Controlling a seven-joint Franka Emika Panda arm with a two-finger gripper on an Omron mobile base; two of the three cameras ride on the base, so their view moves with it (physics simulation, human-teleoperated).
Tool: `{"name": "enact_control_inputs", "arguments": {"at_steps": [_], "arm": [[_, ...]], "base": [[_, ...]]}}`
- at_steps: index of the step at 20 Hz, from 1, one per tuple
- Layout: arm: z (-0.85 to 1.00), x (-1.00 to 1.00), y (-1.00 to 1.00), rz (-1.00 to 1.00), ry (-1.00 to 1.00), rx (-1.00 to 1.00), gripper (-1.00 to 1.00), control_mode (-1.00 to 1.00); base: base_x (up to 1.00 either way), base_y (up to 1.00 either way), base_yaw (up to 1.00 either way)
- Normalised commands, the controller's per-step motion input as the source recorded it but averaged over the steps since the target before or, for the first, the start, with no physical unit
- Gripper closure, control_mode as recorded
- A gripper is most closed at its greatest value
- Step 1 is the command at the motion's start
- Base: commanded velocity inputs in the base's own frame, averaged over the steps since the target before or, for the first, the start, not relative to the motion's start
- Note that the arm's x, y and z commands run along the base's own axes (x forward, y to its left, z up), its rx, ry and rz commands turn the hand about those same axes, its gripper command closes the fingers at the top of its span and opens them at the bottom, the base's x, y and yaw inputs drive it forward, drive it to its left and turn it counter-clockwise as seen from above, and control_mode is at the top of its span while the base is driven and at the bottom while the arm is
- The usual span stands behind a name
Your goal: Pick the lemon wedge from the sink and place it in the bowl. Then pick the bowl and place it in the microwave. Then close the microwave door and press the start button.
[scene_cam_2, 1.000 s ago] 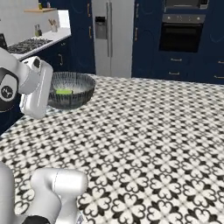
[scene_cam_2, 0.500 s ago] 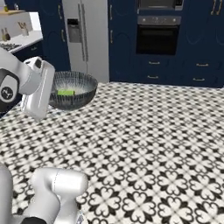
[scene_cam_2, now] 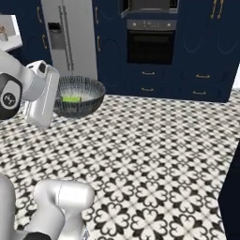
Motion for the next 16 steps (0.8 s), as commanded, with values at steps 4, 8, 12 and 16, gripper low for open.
{"name": "enact_control_inputs", "arguments": {"at_steps": [4,8,12,16], "arm": [[0.00,0.00,0.00,0.00,0.00,0.00,1.00,1.00],[0.00,0.00,0.00,0.00,0.00,0.00,1.00,1.00],[0.00,0.00,0.00,0.00,0.00,0.00,1.00,1.00],[0.00,0.00,0.00,0.00,0.00,0.00,1.00,1.00]], "base": [[1.00,-0.76,0.07],[1.00,-0.55,0.10],[1.00,-0.38,0.11],[1.00,-0.28,0.12]]}}
